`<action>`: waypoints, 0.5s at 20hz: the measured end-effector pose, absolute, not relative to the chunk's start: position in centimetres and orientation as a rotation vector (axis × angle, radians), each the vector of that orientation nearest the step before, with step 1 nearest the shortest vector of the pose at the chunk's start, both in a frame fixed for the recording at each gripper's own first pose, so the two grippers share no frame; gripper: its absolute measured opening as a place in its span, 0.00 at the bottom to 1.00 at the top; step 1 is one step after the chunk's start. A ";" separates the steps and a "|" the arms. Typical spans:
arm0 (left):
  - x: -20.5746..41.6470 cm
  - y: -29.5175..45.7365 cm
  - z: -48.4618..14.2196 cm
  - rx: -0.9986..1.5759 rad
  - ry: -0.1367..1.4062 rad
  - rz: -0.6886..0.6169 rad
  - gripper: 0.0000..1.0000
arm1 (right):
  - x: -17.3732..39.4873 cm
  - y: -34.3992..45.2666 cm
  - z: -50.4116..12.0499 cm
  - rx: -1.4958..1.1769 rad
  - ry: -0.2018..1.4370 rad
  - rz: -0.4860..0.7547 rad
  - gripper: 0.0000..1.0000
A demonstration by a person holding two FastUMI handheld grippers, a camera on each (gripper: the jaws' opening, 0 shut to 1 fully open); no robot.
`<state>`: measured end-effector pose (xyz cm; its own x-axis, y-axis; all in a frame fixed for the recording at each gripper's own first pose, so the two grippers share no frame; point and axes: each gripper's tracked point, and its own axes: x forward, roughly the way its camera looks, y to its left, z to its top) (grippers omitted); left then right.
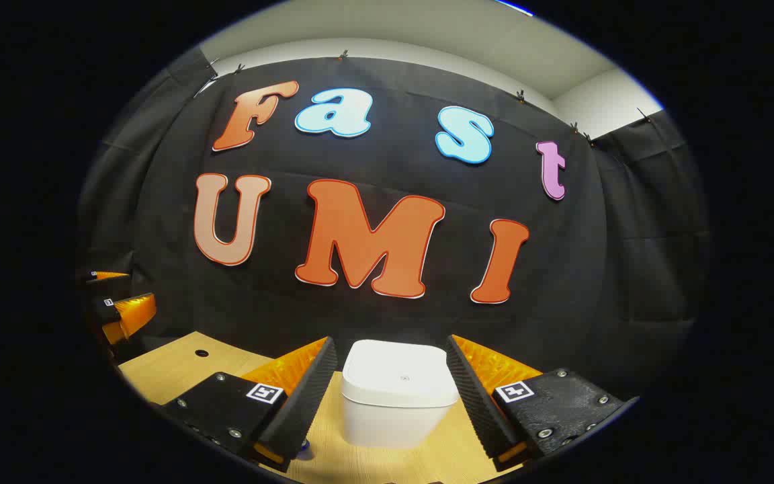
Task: Press the lid of the desktop garbage bin to open it, pick up the crumpled paper on the desktop and throw it into the bin, then pick up the pop can on the desktop and drop it into the bin, and finally close the garbage bin lid.
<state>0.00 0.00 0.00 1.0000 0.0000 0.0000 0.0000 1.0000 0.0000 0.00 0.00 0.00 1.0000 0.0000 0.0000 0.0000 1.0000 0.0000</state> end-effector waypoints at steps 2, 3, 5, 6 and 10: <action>0.1 0.0 0.2 0.005 -0.005 0.001 0.97 | 0.0 0.0 0.0 0.004 0.002 0.002 0.99; 0.0 0.1 0.1 0.009 -0.007 0.003 0.97 | 0.0 0.0 0.0 0.007 0.003 0.003 0.99; -0.1 0.0 0.4 0.012 -0.010 0.004 0.97 | 0.1 0.0 -0.2 0.008 0.005 0.007 0.99; -0.2 0.0 0.5 0.014 -0.012 0.005 0.97 | 0.1 -0.1 -0.1 0.007 0.005 0.006 0.99; -0.3 0.2 0.7 0.018 -0.024 0.012 0.97 | 0.1 -0.2 -0.1 -0.004 0.008 0.006 0.99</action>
